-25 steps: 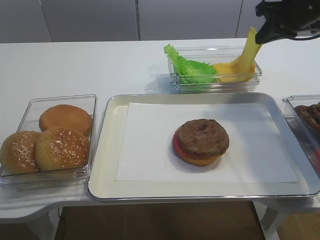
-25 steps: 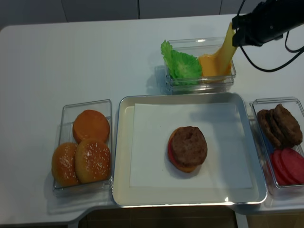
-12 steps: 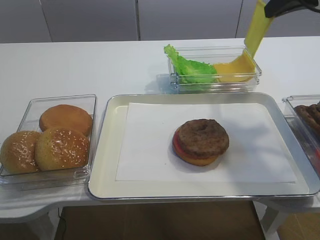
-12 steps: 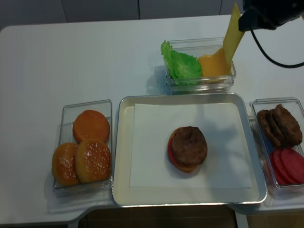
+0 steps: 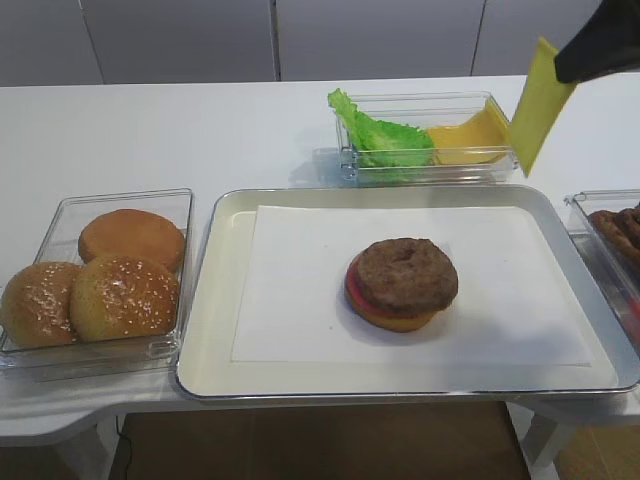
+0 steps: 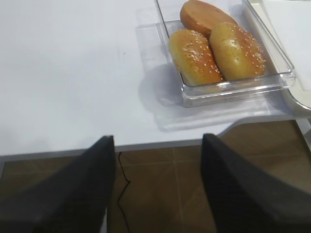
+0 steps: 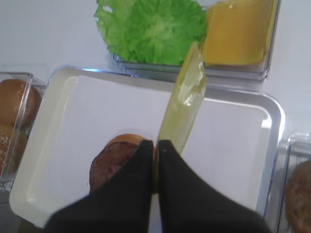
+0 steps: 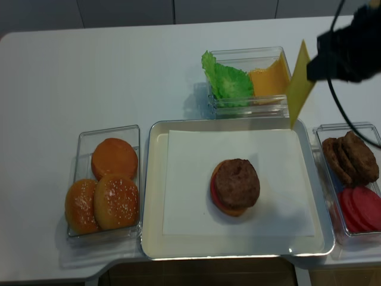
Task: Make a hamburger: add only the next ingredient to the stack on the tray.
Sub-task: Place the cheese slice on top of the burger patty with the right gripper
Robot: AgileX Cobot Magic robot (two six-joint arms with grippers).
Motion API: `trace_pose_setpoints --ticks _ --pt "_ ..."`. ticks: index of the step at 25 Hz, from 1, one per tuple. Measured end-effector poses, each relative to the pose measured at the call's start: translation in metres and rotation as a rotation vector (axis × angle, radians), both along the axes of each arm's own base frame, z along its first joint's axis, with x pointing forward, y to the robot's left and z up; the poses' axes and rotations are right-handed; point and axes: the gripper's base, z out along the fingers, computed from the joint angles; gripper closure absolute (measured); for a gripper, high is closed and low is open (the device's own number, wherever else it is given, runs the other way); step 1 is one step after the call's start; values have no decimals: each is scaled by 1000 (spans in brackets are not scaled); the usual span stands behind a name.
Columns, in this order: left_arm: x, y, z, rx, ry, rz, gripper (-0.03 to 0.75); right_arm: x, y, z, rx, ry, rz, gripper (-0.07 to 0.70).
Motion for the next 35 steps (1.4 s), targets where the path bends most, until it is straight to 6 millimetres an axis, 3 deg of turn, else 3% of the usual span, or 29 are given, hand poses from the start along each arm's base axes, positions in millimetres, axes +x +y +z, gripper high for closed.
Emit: trace_pose_setpoints --ticks 7,15,26,35 --pt "0 0 0 0 0 0 299 -36 7 -26 56 60 19 622" --pt "0 0 0 0 0 0 299 -57 44 -52 57 131 181 622" --pt "0 0 0 0 0 0 299 -61 83 -46 132 49 234 622" --pt "0 0 0 0 0 0 299 -45 108 -68 176 71 270 622"
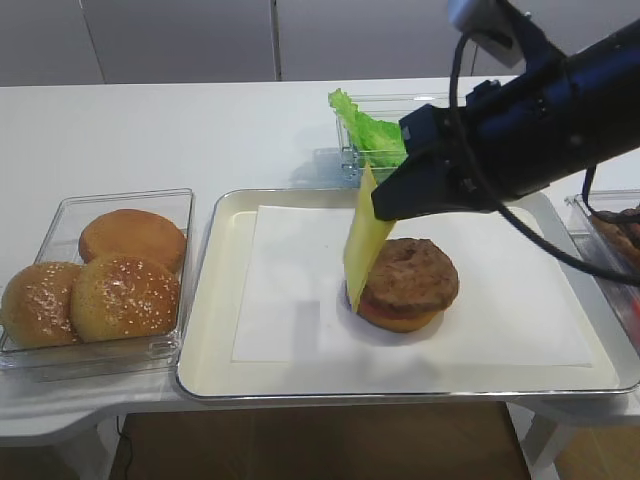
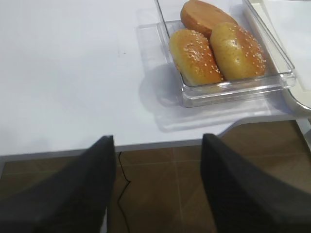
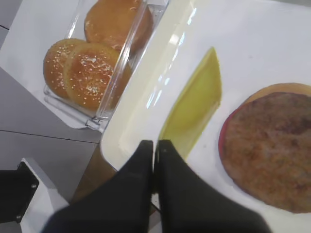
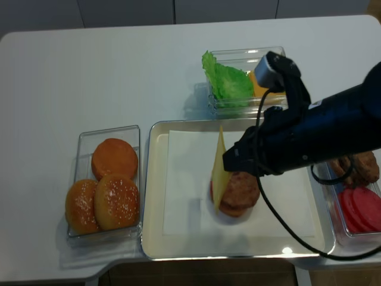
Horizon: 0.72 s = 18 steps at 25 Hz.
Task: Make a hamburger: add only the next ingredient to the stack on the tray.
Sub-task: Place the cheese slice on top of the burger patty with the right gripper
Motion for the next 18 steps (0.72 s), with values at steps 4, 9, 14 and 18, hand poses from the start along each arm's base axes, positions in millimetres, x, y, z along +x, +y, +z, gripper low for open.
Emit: trace_pose_setpoints --ticks 4,9,14,18 --pt "0 0 0 0 0 0 299 10 0 -11 -42 -12 -24 622" --pt "0 0 0 0 0 0 299 15 -4 -20 -127 -40 -29 622" --pt "0 0 0 0 0 0 299 16 -10 -24 -212 -52 -39 622" --pt "0 0 0 0 0 0 299 17 -13 -28 -249 -31 -57 622"
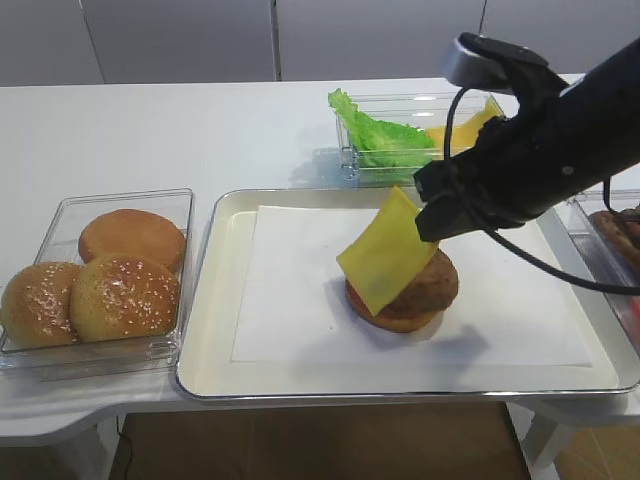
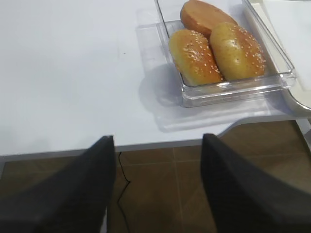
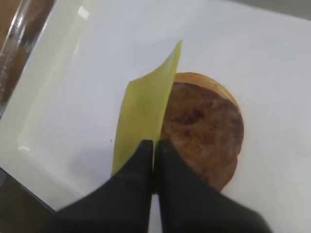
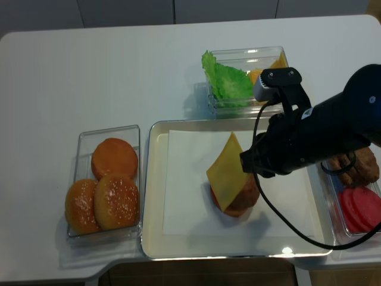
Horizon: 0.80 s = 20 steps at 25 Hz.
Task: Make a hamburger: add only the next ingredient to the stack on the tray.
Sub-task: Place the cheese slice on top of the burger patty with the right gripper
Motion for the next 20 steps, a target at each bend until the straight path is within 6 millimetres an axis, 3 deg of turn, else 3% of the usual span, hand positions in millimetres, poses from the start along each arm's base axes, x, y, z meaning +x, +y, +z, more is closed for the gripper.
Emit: trace_pose_setpoints --ticks 6,20 --pt "0 0 0 0 0 0 299 5 1 -13 -19 58 -27 622" --pt "0 0 0 0 0 0 299 6 -6 -17 -96 70 -63 622"
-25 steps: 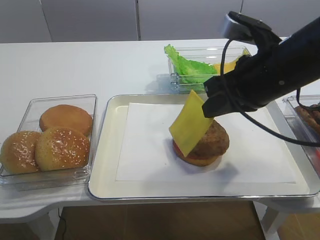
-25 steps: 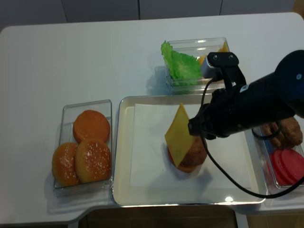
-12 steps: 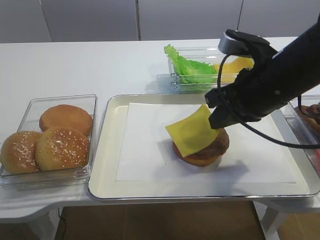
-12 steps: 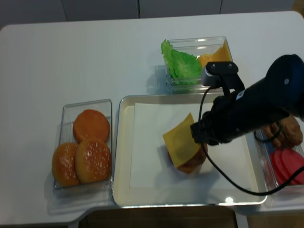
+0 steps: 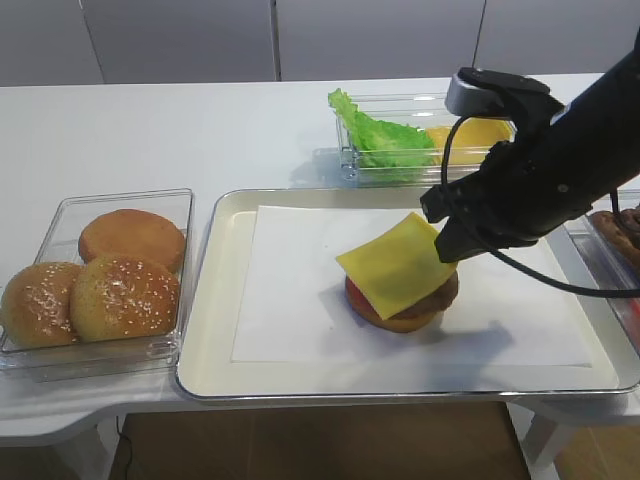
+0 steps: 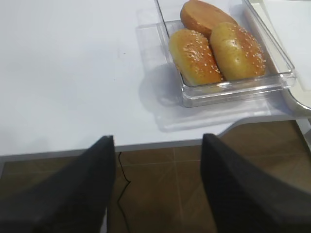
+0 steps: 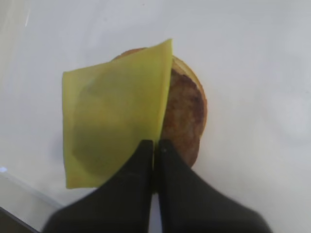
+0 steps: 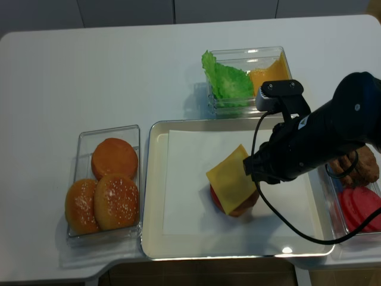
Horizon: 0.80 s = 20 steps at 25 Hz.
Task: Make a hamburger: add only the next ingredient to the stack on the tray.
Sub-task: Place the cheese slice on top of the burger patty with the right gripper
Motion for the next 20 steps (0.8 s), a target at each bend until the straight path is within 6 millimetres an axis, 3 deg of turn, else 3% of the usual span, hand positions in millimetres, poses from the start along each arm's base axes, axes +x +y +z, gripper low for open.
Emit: trace_pose_setpoints --ticks 20 --pt "0 0 0 0 0 0 299 4 -1 -7 -22 12 -17 622"
